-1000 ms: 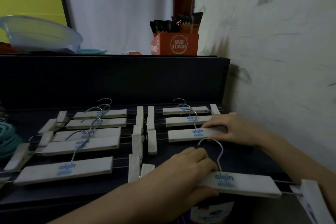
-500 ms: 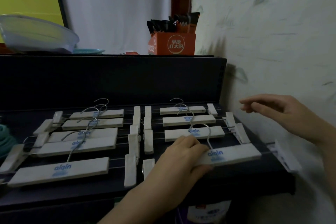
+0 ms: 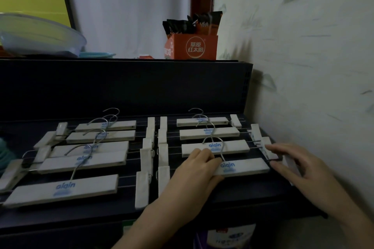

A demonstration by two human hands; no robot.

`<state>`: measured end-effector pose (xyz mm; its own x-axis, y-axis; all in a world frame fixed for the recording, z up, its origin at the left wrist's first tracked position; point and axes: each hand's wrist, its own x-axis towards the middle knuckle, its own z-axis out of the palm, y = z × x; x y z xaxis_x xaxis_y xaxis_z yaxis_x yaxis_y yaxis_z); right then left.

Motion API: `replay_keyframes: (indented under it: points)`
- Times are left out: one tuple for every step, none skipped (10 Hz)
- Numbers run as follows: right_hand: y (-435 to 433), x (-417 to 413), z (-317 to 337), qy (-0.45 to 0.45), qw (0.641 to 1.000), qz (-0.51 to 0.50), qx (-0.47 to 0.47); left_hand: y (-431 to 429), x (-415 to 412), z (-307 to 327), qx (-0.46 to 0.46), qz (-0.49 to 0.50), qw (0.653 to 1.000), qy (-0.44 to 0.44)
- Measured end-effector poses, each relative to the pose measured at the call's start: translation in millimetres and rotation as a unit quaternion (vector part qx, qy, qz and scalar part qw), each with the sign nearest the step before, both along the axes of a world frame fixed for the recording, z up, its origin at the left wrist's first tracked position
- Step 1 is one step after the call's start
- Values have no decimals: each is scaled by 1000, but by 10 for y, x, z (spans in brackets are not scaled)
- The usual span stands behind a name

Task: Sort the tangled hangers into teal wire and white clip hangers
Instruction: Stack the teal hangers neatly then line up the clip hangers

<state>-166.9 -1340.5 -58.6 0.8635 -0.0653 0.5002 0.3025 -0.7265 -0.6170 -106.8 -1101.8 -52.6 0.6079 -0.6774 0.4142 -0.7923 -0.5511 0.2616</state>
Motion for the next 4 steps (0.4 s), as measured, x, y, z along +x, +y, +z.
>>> replay_keyframes:
  points:
    - [2, -5, -31, -21, 1000, -10, -5, -8, -3, -26, 3, 6, 1000, -17]
    - [-12, -4, -26, -26, 1000, -5, -7, -4, -18, -46, 16, 27, 999, -42]
    - [-14, 22, -41, -32, 999, 2, -26, 44, -52, -1, 9, 39, 997, -73]
    - [24, 41, 60, -50, 997, -4, -66, 233, -142, 124, -61, 43, 994, -75]
